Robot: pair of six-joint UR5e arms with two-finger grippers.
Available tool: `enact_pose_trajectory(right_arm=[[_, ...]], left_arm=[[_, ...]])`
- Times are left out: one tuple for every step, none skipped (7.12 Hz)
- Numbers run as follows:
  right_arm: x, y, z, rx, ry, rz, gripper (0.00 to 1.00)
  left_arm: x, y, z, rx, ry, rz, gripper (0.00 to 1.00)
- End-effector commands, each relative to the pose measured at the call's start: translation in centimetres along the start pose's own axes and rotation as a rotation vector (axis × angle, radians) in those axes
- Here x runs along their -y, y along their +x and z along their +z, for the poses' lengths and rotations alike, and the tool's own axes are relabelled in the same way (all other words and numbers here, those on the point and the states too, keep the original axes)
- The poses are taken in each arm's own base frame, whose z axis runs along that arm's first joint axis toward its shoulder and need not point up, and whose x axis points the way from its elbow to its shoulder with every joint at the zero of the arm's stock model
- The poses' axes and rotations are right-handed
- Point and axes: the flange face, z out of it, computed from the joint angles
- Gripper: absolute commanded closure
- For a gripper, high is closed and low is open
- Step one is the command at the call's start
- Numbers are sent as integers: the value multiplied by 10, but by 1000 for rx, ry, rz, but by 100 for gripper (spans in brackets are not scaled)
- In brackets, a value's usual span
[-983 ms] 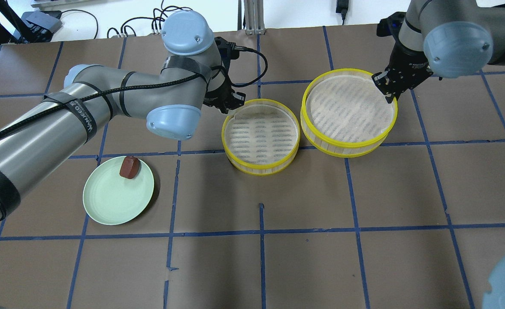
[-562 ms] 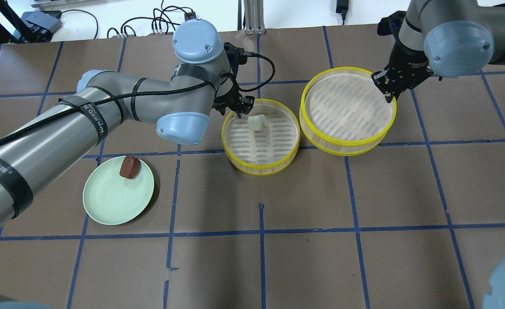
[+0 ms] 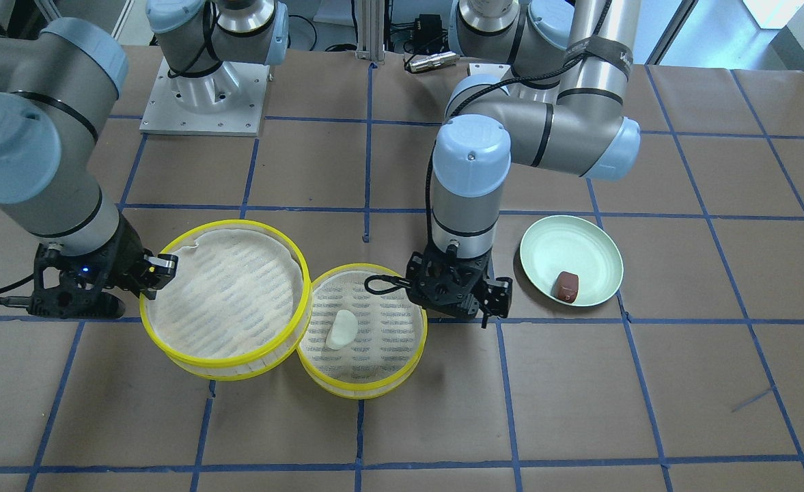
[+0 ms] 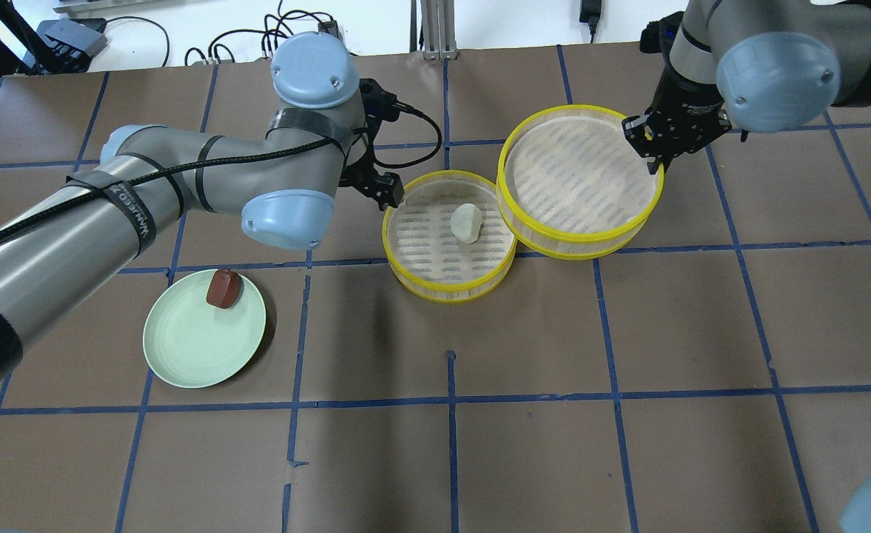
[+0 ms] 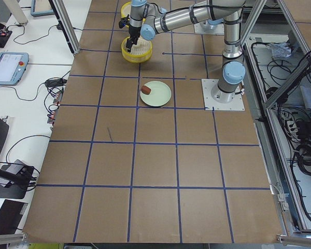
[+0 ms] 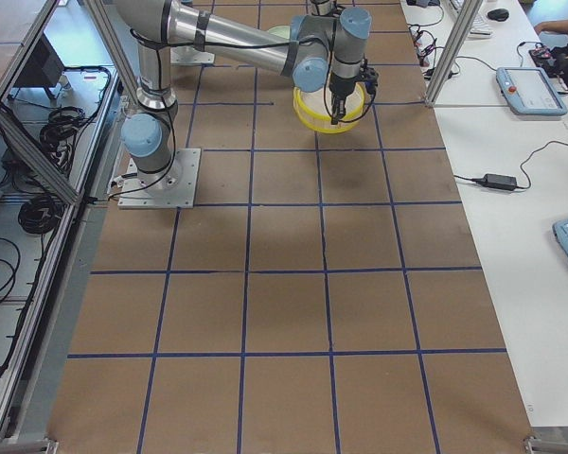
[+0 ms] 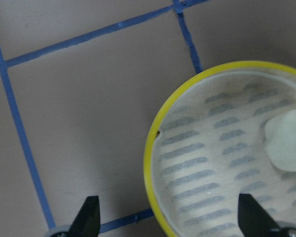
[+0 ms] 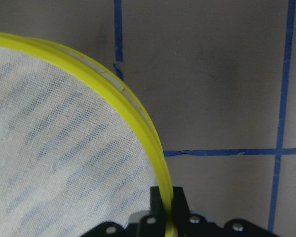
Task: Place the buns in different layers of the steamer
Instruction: 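Stack the top tier back onto the bottom tier while left gripper grasps the brown bun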
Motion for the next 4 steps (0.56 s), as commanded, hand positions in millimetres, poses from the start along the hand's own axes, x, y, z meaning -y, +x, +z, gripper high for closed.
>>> enact_pose_trajectory(right_arm=[[-6, -60, 18, 3, -20, 97, 93], [-14, -106, 28, 11, -25, 163, 94], [-10, -142, 44, 22, 20, 159, 94], [-1, -157, 42, 28, 33, 182, 94]], left_arm=[[-55, -65, 21, 24, -108, 35, 0], [-89, -80, 53, 15, -200, 12, 0], [-109, -86, 69, 39, -262, 3, 0], [-115, -88, 75, 56, -288, 2, 0]])
